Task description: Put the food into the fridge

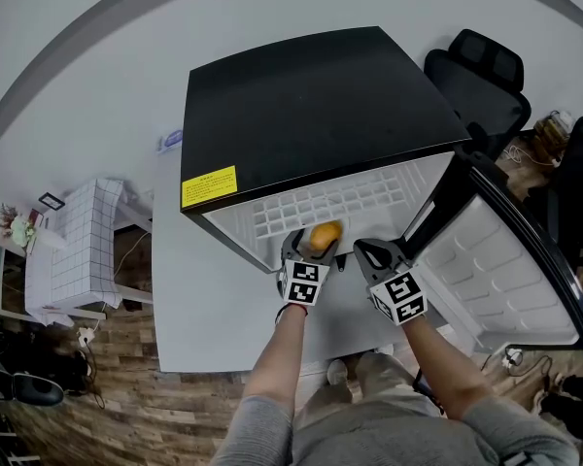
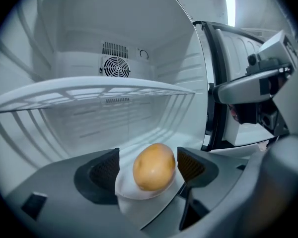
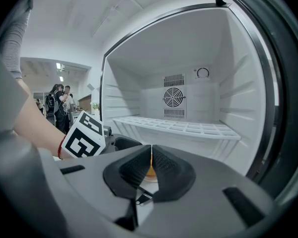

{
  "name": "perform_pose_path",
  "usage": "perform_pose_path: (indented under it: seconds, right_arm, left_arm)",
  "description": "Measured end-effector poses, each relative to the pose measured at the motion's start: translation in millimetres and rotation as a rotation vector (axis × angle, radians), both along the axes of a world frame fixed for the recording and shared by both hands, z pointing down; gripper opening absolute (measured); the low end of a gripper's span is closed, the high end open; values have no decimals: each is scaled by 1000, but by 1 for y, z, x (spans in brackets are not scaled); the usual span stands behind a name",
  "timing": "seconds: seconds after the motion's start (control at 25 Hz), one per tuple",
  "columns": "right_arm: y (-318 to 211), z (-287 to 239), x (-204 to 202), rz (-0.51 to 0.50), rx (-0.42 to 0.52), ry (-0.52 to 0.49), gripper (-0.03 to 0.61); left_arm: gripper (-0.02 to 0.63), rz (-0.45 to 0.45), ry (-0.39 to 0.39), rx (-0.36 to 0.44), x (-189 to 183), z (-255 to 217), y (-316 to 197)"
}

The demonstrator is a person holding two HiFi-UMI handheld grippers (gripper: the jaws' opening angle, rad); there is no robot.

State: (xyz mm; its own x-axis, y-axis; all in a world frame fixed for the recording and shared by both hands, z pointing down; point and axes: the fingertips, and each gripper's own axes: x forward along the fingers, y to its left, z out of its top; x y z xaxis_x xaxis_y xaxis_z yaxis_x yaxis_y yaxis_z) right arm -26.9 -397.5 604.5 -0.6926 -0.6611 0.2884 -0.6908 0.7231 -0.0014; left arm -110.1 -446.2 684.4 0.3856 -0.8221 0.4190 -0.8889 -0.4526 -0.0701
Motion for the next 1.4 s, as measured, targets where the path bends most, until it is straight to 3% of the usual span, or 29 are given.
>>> perform_pose_path:
  seconds: [0.12, 0.48, 0.64, 0.8, 0.84, 1.4]
  right_arm:
    - [3, -3, 1, 4, 5, -5, 13]
    - [17, -11, 0, 0, 17, -13, 13]
    - [27, -16, -2, -8, 25, -16, 13]
    - [41, -21, -5, -18, 35, -24, 13]
    - [44, -22, -5, -19, 37, -25, 13]
    - [109, -50, -11, -78, 84, -73, 12]
  left_arm:
    - [353, 3, 30, 38, 2, -14, 8]
    - [346, -21, 102, 47, -4, -29, 41]
    - [234, -22, 116, 70, -4, -43, 57]
    - [28, -19, 134, 96, -2, -57, 76]
    - [11, -12, 143, 102, -1, -60, 81]
    - [11, 119, 179, 222, 42, -125, 165]
